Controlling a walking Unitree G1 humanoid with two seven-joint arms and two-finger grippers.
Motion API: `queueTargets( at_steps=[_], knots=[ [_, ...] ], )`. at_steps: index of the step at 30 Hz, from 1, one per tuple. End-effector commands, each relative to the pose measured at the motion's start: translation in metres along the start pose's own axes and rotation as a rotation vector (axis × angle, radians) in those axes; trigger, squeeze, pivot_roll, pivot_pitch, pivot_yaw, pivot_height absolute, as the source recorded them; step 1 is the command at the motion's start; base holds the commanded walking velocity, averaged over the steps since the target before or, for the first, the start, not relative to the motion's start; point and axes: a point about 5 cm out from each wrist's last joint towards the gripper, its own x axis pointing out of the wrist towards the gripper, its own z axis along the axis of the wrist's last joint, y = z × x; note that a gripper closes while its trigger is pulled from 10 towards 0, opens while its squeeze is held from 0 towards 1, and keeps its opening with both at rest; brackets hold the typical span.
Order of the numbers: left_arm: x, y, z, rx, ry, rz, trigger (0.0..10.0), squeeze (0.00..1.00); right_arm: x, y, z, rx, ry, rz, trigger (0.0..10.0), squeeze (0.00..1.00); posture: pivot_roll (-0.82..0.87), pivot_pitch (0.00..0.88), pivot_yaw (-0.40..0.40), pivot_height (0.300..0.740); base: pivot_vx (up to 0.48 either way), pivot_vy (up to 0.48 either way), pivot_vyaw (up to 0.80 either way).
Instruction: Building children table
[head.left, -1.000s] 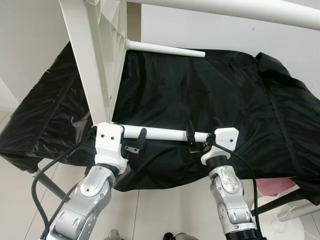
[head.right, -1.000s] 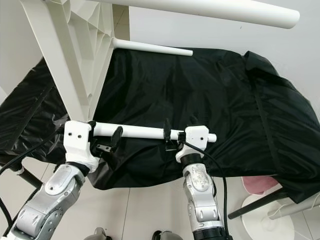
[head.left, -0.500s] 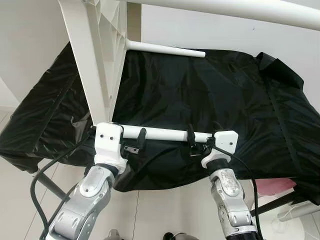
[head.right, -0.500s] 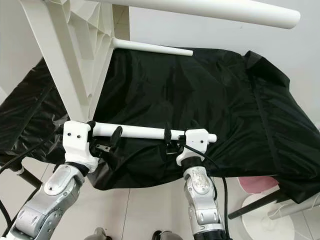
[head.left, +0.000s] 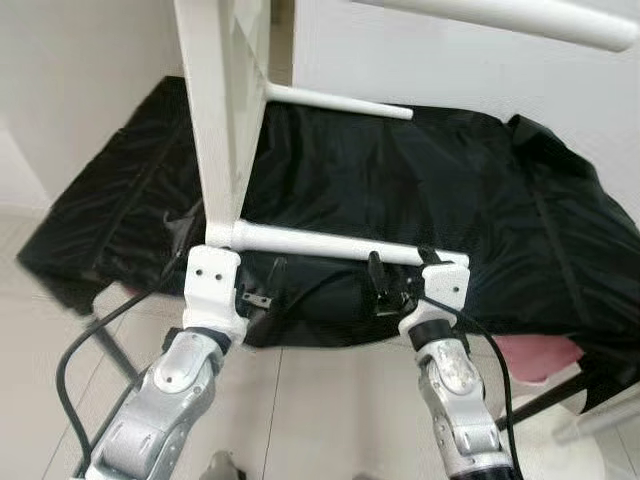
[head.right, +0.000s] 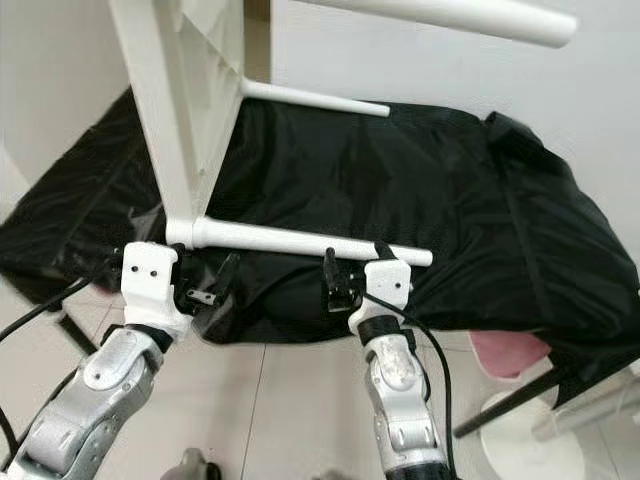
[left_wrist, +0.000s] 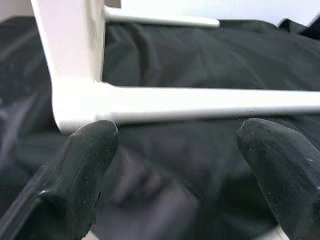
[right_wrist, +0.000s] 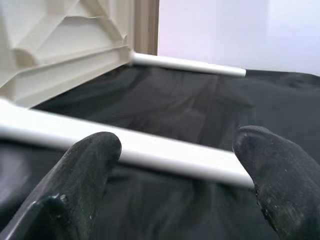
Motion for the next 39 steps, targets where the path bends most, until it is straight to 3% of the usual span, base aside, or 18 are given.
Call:
queueTargets(
  at_steps=[1, 7, 19, 29, 39],
  knots=[
    [0.001, -0.005, 0.002, 0.018, -0.013, -0.111, 10.0, 0.00, 0.000, -0.002, 0.000, -0.003, 0.000, -0.004, 10.0, 0.00, 0.12, 0.062, -0.069, 0.740, 0.000, 0.000, 0.00],
    [0.003, 0.003, 0.013, -0.032, -0.060, -0.002, 10.0, 0.00, -0.003, -0.004, 0.001, -0.013, 0.002, 0.000, 10.0, 0.00, 0.11, 0.071, -0.078, 0.740, 0.000, 0.000, 0.00],
    [0.016, 0.006, 0.038, -0.074, -0.163, 0.040, 10.0, 0.00, 0.004, -0.021, 0.014, -0.041, -0.025, -0.044, 10.0, 0.00, 0.07, 0.115, -0.104, 0.740, 0.000, 0.000, 0.00],
    [0.017, 0.011, 0.025, -0.151, -0.109, 0.046, 10.0, 0.00, -0.001, -0.024, 0.013, -0.057, -0.018, -0.068, 10.0, 0.00, 0.06, 0.126, -0.080, 0.740, 0.000, 0.000, 0.00],
    [0.019, 0.018, 0.028, -0.144, -0.119, 0.053, 10.0, 0.00, -0.001, -0.023, 0.012, -0.057, -0.010, -0.070, 10.0, 0.00, 0.06, 0.113, -0.074, 0.740, 0.000, 0.000, 0.00]
  ],
)
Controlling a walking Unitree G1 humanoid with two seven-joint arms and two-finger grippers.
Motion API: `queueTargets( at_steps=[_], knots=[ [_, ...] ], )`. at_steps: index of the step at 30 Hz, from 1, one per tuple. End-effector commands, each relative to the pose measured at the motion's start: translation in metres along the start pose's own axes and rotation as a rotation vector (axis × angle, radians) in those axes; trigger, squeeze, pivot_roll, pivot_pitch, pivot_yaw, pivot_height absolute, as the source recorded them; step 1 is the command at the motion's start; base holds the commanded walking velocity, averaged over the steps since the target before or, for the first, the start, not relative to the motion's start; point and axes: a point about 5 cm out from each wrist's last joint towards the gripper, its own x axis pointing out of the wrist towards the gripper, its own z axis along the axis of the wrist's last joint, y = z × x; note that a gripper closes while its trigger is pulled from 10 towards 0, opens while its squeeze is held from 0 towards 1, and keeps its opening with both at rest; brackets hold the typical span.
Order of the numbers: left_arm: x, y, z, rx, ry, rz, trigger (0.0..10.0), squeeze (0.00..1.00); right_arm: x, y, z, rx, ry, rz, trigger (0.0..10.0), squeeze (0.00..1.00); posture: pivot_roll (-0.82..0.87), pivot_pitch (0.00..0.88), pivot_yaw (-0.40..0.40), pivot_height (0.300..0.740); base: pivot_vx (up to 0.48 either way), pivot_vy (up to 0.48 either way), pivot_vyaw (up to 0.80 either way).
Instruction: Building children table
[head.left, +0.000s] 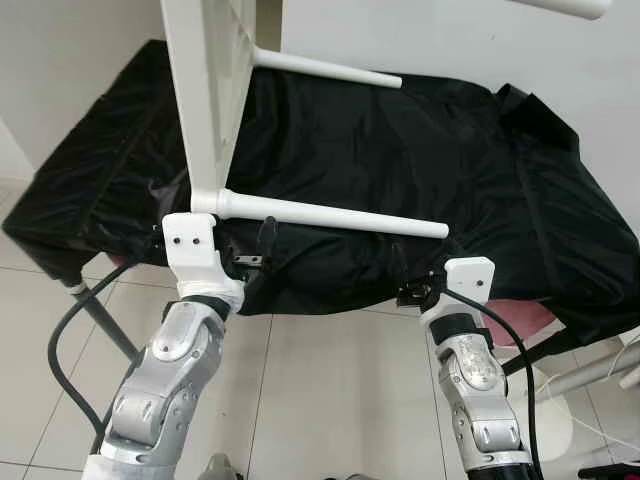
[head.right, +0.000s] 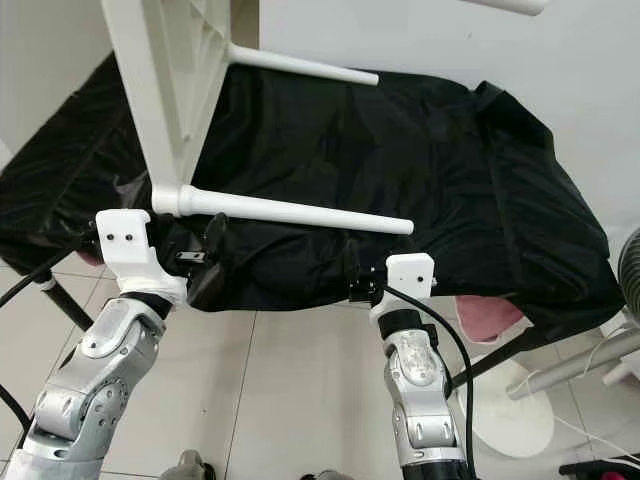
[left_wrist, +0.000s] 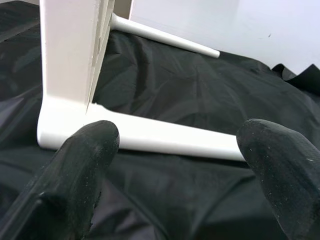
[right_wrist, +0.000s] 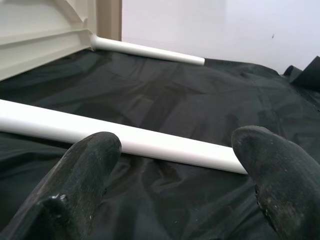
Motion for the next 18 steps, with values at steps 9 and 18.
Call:
queueTargets(
  at_steps=[9, 18],
  knots=[
    [0.0016, -0.0011, -0.0047, -0.006, 0.023, -0.048, 10.0, 0.00, 0.0006, -0.0020, -0.0032, -0.004, 0.018, -0.011, 10.0, 0.00, 0.07, 0.105, -0.075, 0.740, 0.080, 0.000, 0.00],
    [0.0019, -0.0015, -0.0032, -0.013, 0.012, -0.050, 10.0, 0.00, 0.0011, -0.0016, -0.0036, -0.005, 0.017, -0.009, 10.0, 0.00, 0.07, 0.101, -0.078, 0.740, 0.269, 0.000, 0.00]
  ],
)
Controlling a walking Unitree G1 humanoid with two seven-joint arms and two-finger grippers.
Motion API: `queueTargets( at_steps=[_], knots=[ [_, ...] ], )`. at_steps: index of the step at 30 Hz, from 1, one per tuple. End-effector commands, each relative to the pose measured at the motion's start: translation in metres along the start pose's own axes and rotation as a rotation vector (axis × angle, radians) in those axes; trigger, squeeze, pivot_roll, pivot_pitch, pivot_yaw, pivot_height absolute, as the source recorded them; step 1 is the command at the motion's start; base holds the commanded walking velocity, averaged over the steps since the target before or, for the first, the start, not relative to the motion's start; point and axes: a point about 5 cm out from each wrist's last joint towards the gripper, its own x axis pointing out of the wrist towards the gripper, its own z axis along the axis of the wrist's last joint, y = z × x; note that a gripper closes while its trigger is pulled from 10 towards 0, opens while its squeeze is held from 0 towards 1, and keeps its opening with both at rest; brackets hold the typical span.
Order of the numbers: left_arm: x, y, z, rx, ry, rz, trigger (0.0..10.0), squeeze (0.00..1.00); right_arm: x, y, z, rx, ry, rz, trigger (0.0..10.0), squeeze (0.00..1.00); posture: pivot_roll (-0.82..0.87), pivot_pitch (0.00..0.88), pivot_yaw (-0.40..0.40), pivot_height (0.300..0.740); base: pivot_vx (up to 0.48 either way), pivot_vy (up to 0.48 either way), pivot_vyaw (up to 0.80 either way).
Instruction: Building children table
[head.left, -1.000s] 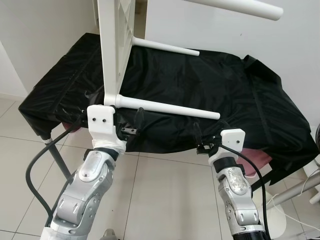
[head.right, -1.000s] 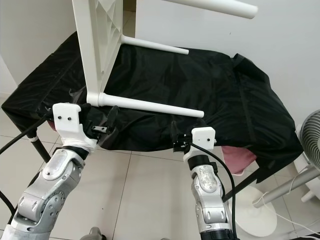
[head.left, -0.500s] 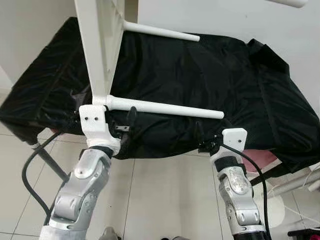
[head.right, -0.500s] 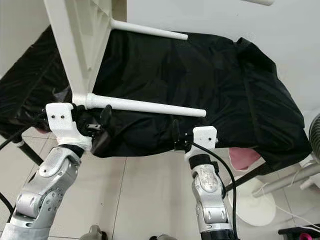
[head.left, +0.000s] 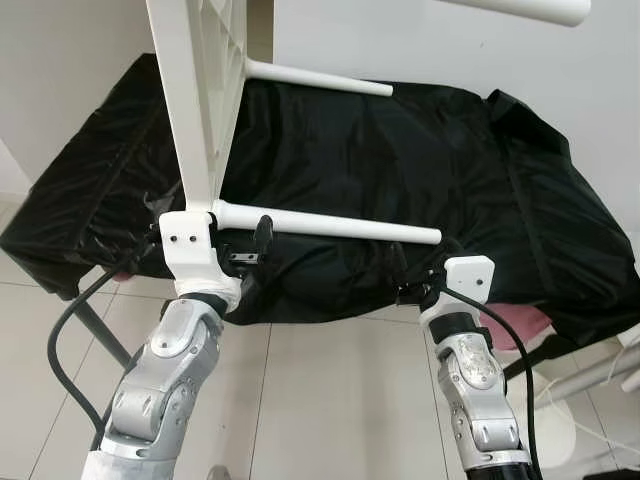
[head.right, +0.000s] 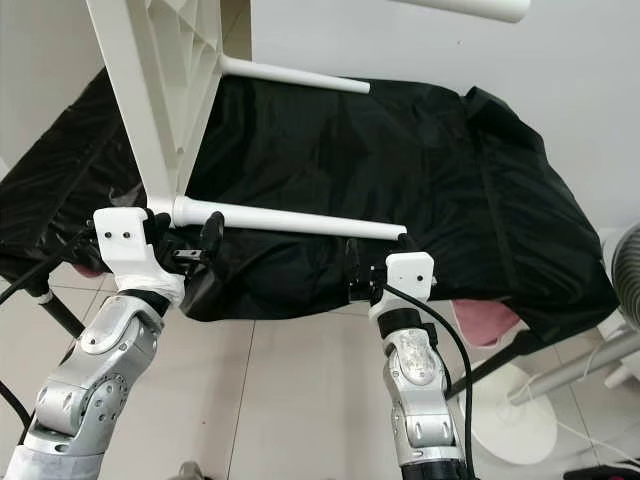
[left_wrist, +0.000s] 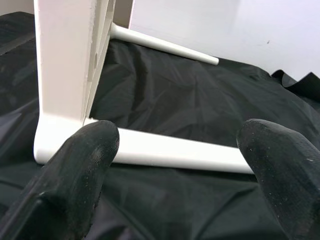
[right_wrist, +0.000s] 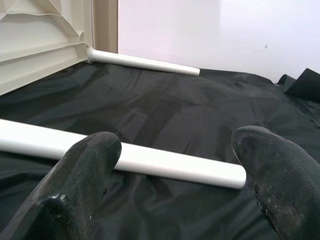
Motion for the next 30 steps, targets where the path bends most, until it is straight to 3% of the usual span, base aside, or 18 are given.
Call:
queueTargets(
  at_steps=[1, 10, 16, 29, 30],
  knots=[
    [0.000, -0.004, 0.000, -0.003, -0.001, -0.065, 10.0, 0.00, -0.001, -0.002, -0.004, -0.005, 0.020, -0.005, 10.0, 0.00, 0.07, 0.101, -0.079, 0.740, 0.300, 0.000, 0.00],
    [-0.002, -0.004, 0.003, -0.005, -0.023, -0.068, 10.0, 0.00, -0.002, -0.001, -0.005, -0.011, 0.022, 0.006, 10.0, 0.00, 0.07, 0.106, -0.084, 0.740, 0.309, 0.000, 0.00],
    [-0.007, -0.006, 0.005, -0.009, -0.068, -0.028, 10.0, 0.00, -0.003, -0.002, -0.004, -0.018, 0.024, 0.013, 10.0, 0.00, 0.07, 0.109, -0.087, 0.740, 0.000, 0.000, 0.00],
    [-0.005, -0.017, -0.002, -0.034, 0.035, -0.015, 10.0, 0.00, -0.002, -0.009, 0.005, -0.112, -0.026, -0.007, 10.0, 0.00, 0.06, 0.116, -0.083, 0.740, 0.000, 0.000, 0.00],
    [-0.010, -0.023, -0.008, -0.066, 0.098, -0.047, 10.0, 0.00, -0.002, -0.017, 0.012, -0.169, -0.060, -0.056, 10.0, 0.00, 0.06, 0.116, -0.075, 0.740, 0.000, 0.000, 0.00]
  ],
)
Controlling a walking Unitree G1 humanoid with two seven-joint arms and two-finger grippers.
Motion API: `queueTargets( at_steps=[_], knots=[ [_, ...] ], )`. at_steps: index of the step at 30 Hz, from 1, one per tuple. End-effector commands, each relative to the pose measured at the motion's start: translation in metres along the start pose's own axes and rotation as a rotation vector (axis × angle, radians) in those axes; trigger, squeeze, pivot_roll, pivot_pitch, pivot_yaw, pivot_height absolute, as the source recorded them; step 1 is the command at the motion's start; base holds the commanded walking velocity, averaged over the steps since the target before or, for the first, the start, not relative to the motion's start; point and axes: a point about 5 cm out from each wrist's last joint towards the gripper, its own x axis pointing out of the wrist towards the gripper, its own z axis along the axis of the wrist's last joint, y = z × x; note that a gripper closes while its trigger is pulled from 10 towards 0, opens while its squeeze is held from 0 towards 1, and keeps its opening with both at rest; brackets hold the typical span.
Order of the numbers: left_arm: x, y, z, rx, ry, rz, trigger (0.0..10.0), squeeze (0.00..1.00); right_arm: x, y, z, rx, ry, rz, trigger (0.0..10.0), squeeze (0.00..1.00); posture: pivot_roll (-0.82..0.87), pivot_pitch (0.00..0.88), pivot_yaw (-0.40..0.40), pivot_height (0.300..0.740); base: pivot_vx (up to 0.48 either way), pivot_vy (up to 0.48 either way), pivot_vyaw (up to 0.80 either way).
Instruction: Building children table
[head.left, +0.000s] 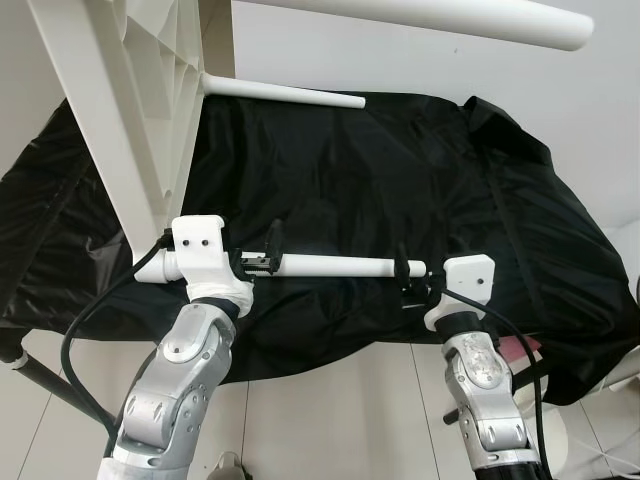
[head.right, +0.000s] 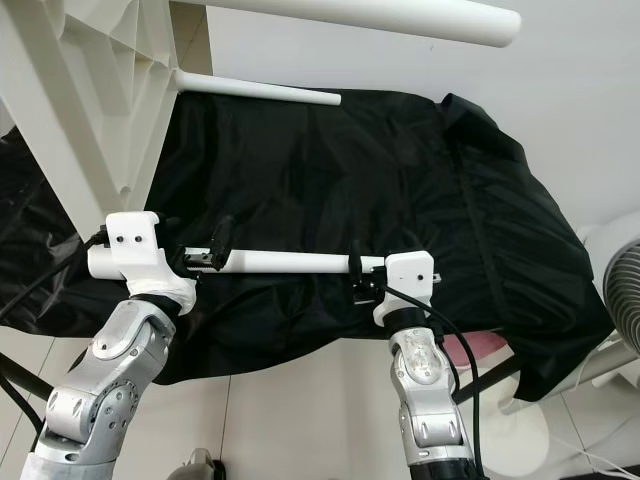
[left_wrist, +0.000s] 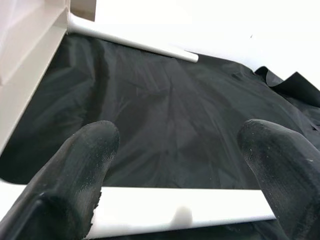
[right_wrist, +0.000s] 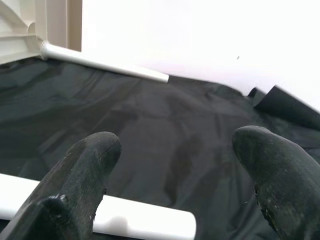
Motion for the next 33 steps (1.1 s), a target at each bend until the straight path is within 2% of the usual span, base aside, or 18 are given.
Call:
queueTargets(
  at_steps=[1, 3, 4, 7, 9, 11, 14, 18, 20, 24, 27, 29, 33],
  knots=[
    [-0.007, -0.009, -0.008, -0.071, 0.083, -0.031, 10.0, 0.00, 0.001, -0.013, 0.010, -0.078, -0.054, -0.063, 10.0, 0.00, 0.06, 0.116, -0.075, 0.740, 0.000, 0.000, 0.00],
    [-0.009, -0.010, -0.009, -0.096, 0.096, -0.028, 10.0, 0.00, 0.001, -0.015, 0.013, -0.090, -0.065, -0.071, 10.0, 0.00, 0.06, 0.116, -0.075, 0.740, 0.000, 0.000, 0.00],
    [-0.010, -0.011, -0.009, -0.136, 0.101, -0.018, 10.0, 0.00, 0.002, -0.017, 0.018, -0.120, -0.091, -0.083, 10.0, 0.00, 0.06, 0.120, -0.072, 0.740, 0.000, 0.000, 0.00],
    [-0.011, -0.012, -0.009, -0.168, 0.109, -0.004, 10.0, 0.00, 0.003, -0.019, 0.023, -0.149, -0.116, -0.090, 10.0, 0.00, 0.06, 0.119, -0.073, 0.740, 0.000, 0.000, 0.00],
    [-0.010, -0.009, -0.013, -0.267, 0.149, 0.078, 10.0, 0.00, 0.006, -0.024, 0.036, -0.234, -0.179, -0.119, 10.0, 0.00, 0.07, 0.127, -0.072, 0.740, 0.000, 0.000, 0.00],
    [-0.010, -0.009, -0.013, -0.267, 0.149, 0.078, 10.0, 0.00, 0.006, -0.024, 0.036, -0.234, -0.179, -0.119, 10.0, 0.00, 0.07, 0.127, -0.072, 0.740, 0.000, 0.000, 0.00],
    [-0.010, 0.000, -0.017, -0.339, 0.180, 0.186, 10.0, 0.00, 0.009, -0.026, 0.050, -0.301, -0.246, -0.144, 10.0, 0.00, 0.07, 0.131, -0.074, 0.740, 0.000, 0.000, 0.00],
    [-0.011, 0.005, -0.019, -0.354, 0.196, 0.227, 10.0, 0.00, 0.011, -0.025, 0.062, -0.343, -0.307, -0.146, 10.0, 0.00, 0.07, 0.131, -0.074, 0.740, 0.000, 0.000, 0.00],
    [-0.010, 0.012, -0.026, -0.360, 0.233, 0.285, 10.0, 0.00, 0.011, -0.018, 0.082, -0.445, -0.414, -0.134, 10.0, 0.00, 0.06, 0.133, -0.073, 0.740, 0.000, 0.000, 0.00],
    [-0.010, 0.015, -0.030, -0.366, 0.253, 0.318, 10.0, 0.00, 0.010, -0.009, 0.096, -0.499, -0.491, -0.104, 10.0, 0.00, 0.06, 0.135, -0.072, 0.740, 0.000, 0.000, 0.00],
    [-0.008, 0.016, -0.030, -0.374, 0.267, 0.319, 10.0, 0.00, 0.009, 0.010, 0.119, -0.547, -0.607, -0.042, 10.0, 0.00, 0.04, 0.136, -0.063, 0.740, 0.000, 0.000, 0.00],
    [-0.008, 0.016, -0.030, -0.374, 0.267, 0.319, 10.0, 0.00, 0.009, 0.010, 0.119, -0.547, -0.607, -0.042, 10.0, 0.00, 0.04, 0.136, -0.063, 0.740, 0.000, 0.000, 0.00],
    [-0.004, 0.013, -0.030, -0.361, 0.288, 0.301, 10.0, 0.00, 0.017, 0.022, 0.141, -0.698, -0.771, -0.007, 10.0, 0.00, 0.03, 0.133, -0.055, 0.740, 0.000, 0.000, 0.00]
  ],
)
